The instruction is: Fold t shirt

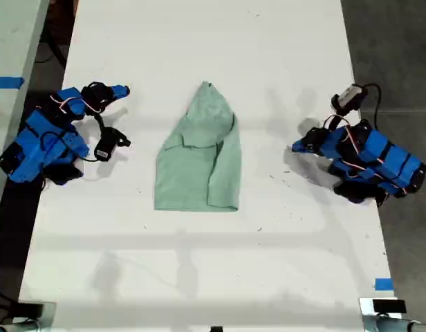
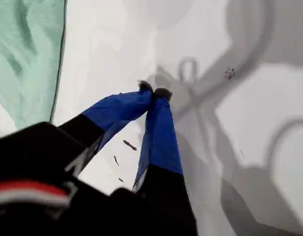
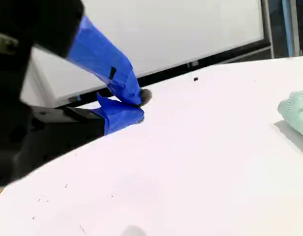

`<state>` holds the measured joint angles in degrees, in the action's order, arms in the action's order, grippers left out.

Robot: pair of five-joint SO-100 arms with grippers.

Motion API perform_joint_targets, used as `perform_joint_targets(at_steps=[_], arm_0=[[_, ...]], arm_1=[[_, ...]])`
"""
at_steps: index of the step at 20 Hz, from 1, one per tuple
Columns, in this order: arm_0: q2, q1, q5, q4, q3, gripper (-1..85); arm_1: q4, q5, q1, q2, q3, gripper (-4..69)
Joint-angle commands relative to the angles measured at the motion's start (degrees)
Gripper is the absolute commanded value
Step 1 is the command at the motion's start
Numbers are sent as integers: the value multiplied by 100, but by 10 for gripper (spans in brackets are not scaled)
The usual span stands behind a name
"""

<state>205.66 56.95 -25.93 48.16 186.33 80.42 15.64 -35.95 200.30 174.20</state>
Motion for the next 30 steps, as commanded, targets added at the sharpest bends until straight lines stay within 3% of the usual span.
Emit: perform_joint_targets(at_steps=[1, 12, 17, 22, 26, 30], arm_0=[[53, -35, 44, -88, 220, -1], [53, -211, 202, -132, 132, -3], [-281, -2083, 1942, 1063, -1116, -2], [-3700, -4025, 3401, 835, -2725, 119], [-7453, -4746, 3674, 756, -4605, 189], [-8613, -4983, 3683, 237, -4834, 195]], arm_1=[[-18, 53, -62, 70, 167, 13], [-18, 53, -62, 70, 167, 13], [-18, 53, -97, 70, 167, 13], [-18, 70, -114, 70, 167, 13], [-18, 70, -105, 70, 176, 13], [-18, 70, -88, 70, 176, 13]])
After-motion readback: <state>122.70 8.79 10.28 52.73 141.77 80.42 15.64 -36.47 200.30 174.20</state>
